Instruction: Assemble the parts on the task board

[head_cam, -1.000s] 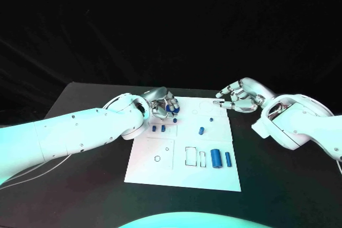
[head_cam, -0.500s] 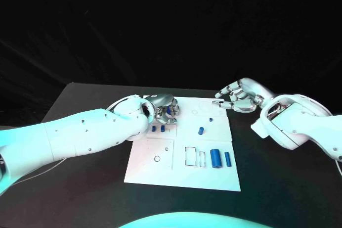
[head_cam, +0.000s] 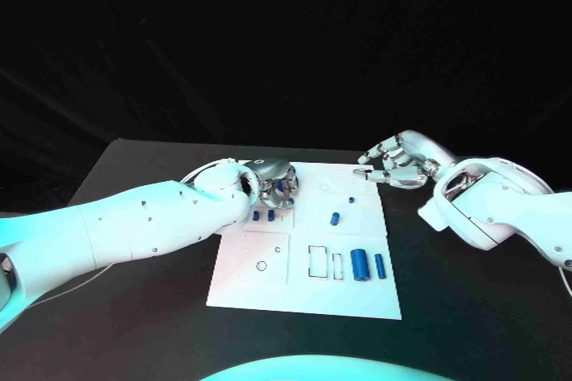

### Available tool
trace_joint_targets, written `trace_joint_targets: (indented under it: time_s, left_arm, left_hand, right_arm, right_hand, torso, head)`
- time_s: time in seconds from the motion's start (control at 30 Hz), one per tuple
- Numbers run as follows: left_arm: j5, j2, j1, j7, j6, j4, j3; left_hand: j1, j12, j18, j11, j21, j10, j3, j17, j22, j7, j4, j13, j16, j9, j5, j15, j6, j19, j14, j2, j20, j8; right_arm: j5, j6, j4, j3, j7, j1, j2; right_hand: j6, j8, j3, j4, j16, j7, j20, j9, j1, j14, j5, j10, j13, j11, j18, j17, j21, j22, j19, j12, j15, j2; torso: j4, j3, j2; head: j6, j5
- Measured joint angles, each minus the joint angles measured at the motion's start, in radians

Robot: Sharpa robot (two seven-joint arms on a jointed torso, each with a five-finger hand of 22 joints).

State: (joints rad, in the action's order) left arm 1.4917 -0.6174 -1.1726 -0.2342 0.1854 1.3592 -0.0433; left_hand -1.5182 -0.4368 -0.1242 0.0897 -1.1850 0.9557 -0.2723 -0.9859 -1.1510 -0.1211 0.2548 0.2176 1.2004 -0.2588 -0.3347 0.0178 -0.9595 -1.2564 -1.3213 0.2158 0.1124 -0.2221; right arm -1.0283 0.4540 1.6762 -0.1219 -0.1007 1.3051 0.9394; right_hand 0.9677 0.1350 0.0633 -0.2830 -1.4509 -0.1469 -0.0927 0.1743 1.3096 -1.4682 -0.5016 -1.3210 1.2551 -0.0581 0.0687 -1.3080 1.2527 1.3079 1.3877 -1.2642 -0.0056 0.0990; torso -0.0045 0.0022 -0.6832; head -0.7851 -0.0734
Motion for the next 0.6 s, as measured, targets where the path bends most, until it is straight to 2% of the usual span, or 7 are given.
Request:
trace_joint_targets:
  time_s: [0.17, 0.2, 0.33, 0.37, 0.6]
  left_arm:
    - [0.002, 0.005, 0.000, -0.002, -0.005, -0.008, 0.001]
    - [0.003, 0.007, 0.000, -0.002, -0.006, -0.011, 0.001]
    - [0.004, 0.013, 0.002, -0.003, -0.009, -0.020, 0.001]
    - [0.004, 0.015, 0.003, -0.003, -0.010, -0.021, 0.001]
    - [0.004, 0.025, 0.010, -0.004, -0.015, -0.036, 0.001]
  left_hand:
    - [-0.008, 0.005, 0.000, -0.002, -0.024, 0.009, -0.013, -0.012, -0.021, -0.002, -0.007, -0.008, 0.022, 0.005, 0.000, 0.000, -0.009, -0.016, -0.011, -0.008, -0.002, 0.000]
    - [-0.009, 0.010, 0.013, -0.002, -0.031, 0.009, -0.015, -0.015, -0.029, -0.002, -0.009, -0.010, 0.024, 0.006, 0.000, 0.000, -0.009, -0.023, -0.011, -0.009, -0.002, 0.000]
    - [-0.009, 0.011, 0.016, -0.005, -0.080, 0.023, -0.023, -0.038, -0.081, -0.004, -0.012, -0.017, 0.051, 0.011, 0.000, -0.005, -0.018, -0.063, -0.030, -0.009, -0.003, 0.004]
    - [-0.009, 0.014, 0.027, -0.005, -0.086, 0.023, -0.023, -0.041, -0.088, -0.005, -0.012, -0.019, 0.054, 0.012, 0.000, -0.005, -0.020, -0.064, -0.030, -0.009, -0.003, 0.004]
    - [-0.009, 0.021, 0.031, -0.005, -0.111, 0.030, -0.030, -0.061, -0.115, -0.004, -0.019, -0.025, 0.073, 0.016, 0.000, -0.005, -0.025, -0.079, -0.042, -0.009, -0.007, 0.005]
  right_arm:
    - [0.000, 0.000, 0.000, 0.000, 0.000, 0.000, 0.000]
    - [0.000, 0.000, 0.001, 0.000, 0.000, 0.000, 0.000]
    - [0.000, 0.000, 0.001, 0.000, 0.000, 0.000, 0.000]
    - [0.000, 0.000, 0.001, 0.000, 0.000, 0.000, 0.000]
    - [0.000, 0.000, 0.002, 0.000, 0.000, 0.000, -0.001]
  right_hand:
    - [0.000, 0.000, 0.000, 0.000, 0.000, 0.000, 0.000, 0.000, 0.000, 0.000, 0.000, 0.000, 0.000, 0.000, 0.000, 0.000, 0.000, 0.000, 0.000, 0.000, 0.000, 0.000]
    - [0.000, 0.000, 0.000, 0.000, 0.000, 0.000, 0.000, 0.000, 0.000, 0.000, 0.000, 0.000, 0.000, 0.000, 0.000, 0.000, 0.000, 0.000, 0.000, 0.000, 0.000, 0.000]
    - [0.000, 0.000, 0.000, 0.000, 0.000, 0.000, 0.000, 0.000, 0.000, 0.000, 0.000, 0.000, 0.000, 0.000, 0.000, 0.000, 0.000, 0.000, 0.000, 0.000, 0.000, 0.000]
    - [0.000, 0.000, 0.000, 0.000, 0.000, 0.000, 0.000, 0.000, 0.000, 0.000, 0.000, 0.000, 0.000, 0.000, 0.000, 0.000, 0.000, 0.000, 0.000, 0.000, 0.000, 0.000]
    - [0.000, 0.000, 0.000, 0.000, 0.000, 0.000, 0.000, 0.001, 0.000, 0.000, -0.004, 0.000, 0.000, 0.000, 0.000, 0.000, 0.000, 0.000, 0.000, 0.000, 0.000, 0.000]
  torso:
    - [0.0000, 0.0001, 0.000]
    - [0.0000, 0.0001, 0.000]
    - [0.0012, 0.0001, 0.000]
    - [0.0012, 0.0001, 0.001]
    - [0.0010, -0.0001, 0.001]
  head:
    - [0.000, 0.002]
    - [0.000, 0.003]
    - [-0.001, 0.004]
    - [-0.001, 0.004]
    - [-0.001, 0.005]
